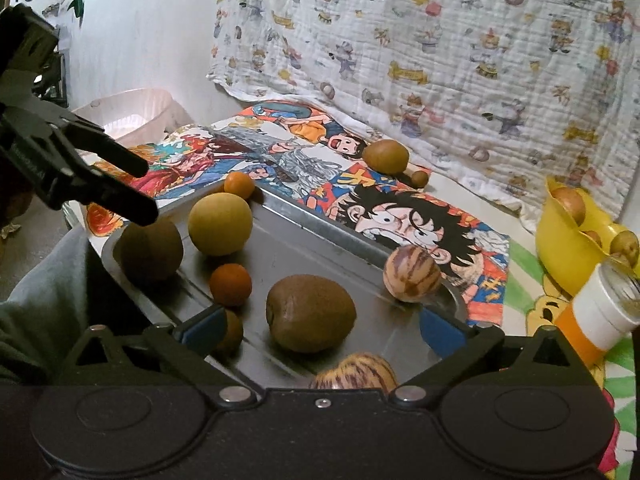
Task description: Organize fruits
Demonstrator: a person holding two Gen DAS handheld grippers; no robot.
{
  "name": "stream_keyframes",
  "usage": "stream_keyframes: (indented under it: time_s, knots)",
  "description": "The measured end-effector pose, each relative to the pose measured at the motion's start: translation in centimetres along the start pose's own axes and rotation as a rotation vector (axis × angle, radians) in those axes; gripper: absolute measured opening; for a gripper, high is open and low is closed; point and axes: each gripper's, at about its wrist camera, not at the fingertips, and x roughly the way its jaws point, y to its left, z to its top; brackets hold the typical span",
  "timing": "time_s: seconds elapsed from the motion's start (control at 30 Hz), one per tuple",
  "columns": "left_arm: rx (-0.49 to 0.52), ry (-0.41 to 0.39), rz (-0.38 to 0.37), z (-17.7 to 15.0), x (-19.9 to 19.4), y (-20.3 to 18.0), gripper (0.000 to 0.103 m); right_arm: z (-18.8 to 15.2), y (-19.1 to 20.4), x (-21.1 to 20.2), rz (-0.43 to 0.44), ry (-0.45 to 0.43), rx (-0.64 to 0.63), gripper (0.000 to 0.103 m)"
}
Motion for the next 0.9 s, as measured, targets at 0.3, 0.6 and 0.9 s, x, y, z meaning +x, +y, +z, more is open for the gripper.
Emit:
stream_keyframes:
  time_s: [0.3,0.6,0.9]
  knots:
    - [0.099,0.008,0.032,-1.4,-1.6,-1.6,0.102,-1.6,-0.9,-2.3,-0.048,0.039,0.024,0.102]
    - [0.132,0.038,0.038,-1.4,-1.4,-2.3,0.102,-2.8,-3.0,-2.6,-0.087,0.082,0.087,0.102]
    - [0.161,0.065,0.032,0.3,-0.2,-2.6,0.102,-1.4,-5.0,-1.6,-0.120,0.093,0.056,0.102]
